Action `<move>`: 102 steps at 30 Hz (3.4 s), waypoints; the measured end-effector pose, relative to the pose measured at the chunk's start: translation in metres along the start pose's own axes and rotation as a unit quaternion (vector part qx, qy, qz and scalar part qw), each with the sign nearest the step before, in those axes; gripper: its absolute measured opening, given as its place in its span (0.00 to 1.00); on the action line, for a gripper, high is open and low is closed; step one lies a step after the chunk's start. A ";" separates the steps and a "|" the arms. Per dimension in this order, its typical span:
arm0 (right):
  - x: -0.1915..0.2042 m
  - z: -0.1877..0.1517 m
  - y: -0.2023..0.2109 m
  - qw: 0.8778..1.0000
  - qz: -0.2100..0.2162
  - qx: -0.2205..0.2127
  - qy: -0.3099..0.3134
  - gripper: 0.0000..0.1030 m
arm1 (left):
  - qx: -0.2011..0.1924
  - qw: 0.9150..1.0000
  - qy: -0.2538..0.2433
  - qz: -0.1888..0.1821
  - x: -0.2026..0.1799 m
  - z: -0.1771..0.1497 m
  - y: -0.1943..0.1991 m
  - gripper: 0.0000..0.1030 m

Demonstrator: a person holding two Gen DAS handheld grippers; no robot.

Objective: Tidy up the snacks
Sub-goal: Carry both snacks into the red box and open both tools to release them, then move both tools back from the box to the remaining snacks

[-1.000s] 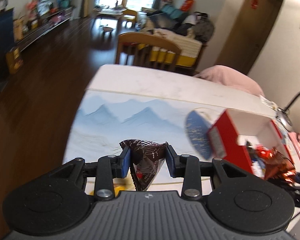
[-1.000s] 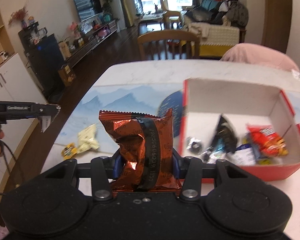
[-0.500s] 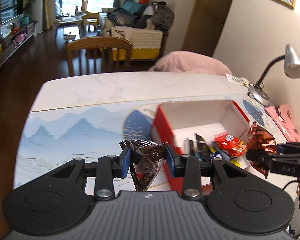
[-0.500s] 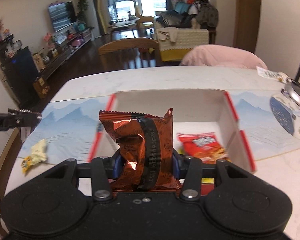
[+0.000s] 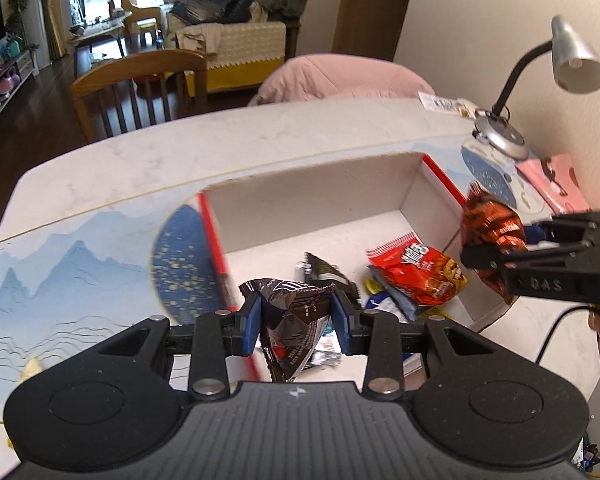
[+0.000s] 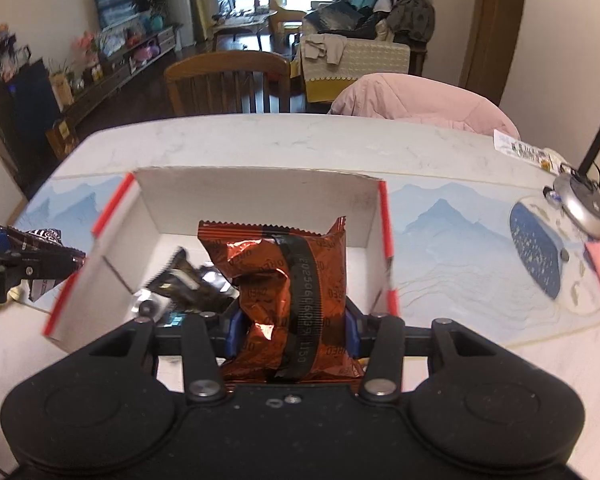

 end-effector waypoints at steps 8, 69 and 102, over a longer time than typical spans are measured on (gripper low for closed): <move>-0.008 0.004 -0.026 0.998 0.021 0.031 0.049 0.43 | 0.047 0.999 -0.015 0.014 -0.030 -0.001 -0.041 0.35; 0.098 0.013 0.072 0.990 0.110 -0.087 -0.002 0.92 | -0.056 0.998 0.039 -0.014 0.049 -0.026 0.069 0.60; 0.312 0.021 -0.011 0.987 0.151 -0.019 0.049 1.00 | -0.057 0.990 0.108 0.070 0.280 -0.148 0.106 0.77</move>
Point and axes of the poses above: each gripper's, at about its wrist camera, not at the fingertips, and y roughly against the way its jaws point, x to its left, z to its top, the point moved 5 cm from there along -y, roughly the way its jaws point
